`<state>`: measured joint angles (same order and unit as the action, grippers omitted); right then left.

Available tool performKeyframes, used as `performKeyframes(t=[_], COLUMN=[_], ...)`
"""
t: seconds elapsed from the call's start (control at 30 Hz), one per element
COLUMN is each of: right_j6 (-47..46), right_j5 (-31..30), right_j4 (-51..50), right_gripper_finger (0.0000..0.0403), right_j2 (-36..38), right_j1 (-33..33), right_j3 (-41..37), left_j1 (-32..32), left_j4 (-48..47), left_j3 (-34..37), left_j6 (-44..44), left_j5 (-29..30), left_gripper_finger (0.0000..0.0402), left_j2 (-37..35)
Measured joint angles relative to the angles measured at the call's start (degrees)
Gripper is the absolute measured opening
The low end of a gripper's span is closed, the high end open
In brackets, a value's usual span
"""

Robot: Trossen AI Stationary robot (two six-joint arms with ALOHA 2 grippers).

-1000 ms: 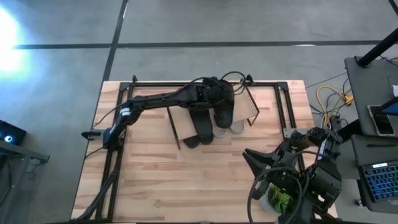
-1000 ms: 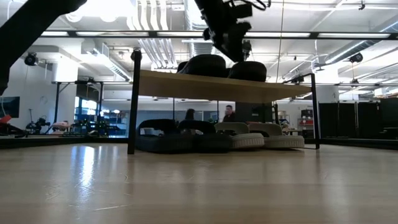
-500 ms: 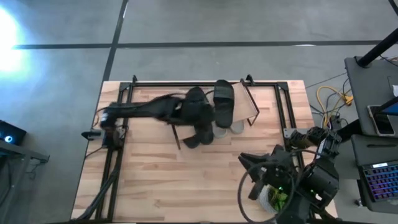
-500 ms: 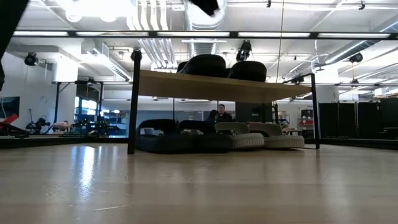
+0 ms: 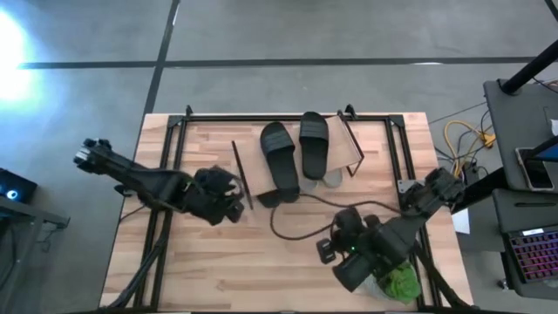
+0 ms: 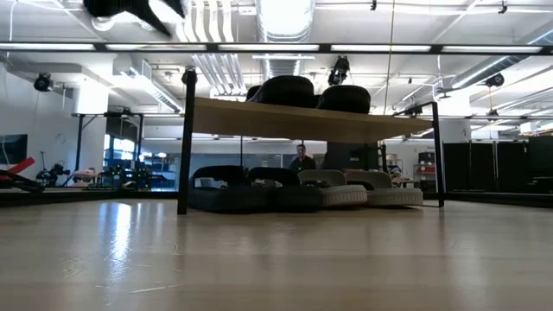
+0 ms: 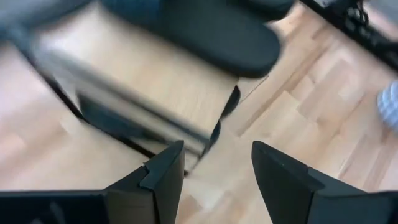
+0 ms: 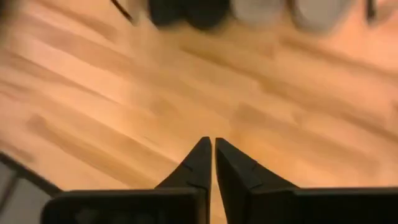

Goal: Pick and place slides into the shelf
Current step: Adjust the shelf on the table

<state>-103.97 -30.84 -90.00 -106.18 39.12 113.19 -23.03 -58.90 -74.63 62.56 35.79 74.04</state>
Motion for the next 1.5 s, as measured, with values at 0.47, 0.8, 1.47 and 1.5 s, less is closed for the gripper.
performKeyframes(t=[0.47,0.8,1.47,1.5], right_j6=[-24.15,-12.86,9.63,10.98], right_j5=[10.41,6.5,3.75,3.77], right_j4=[3.74,32.22,47.83,47.79], right_gripper_finger=[0.0008,0.0008,0.0009,0.0009], right_j2=[5.68,2.48,-5.15,-5.66], right_j1=[7.48,1.71,-8.61,-8.81], right_j3=[-19.5,-29.1,-28.92,-28.36], left_j1=[-4.41,-4.82,4.01,5.3], left_j4=[24.02,24.21,46.21,47.76], left_j3=[37.36,48.9,61.5,61.53], left_j6=[22.18,39.35,44.89,44.09], left_j5=[-0.44,5.51,8.74,8.72], left_gripper_finger=[0.0173,0.0173,0.0173,0.0173], left_j2=[-16.36,-20.94,-16.31,-15.54])
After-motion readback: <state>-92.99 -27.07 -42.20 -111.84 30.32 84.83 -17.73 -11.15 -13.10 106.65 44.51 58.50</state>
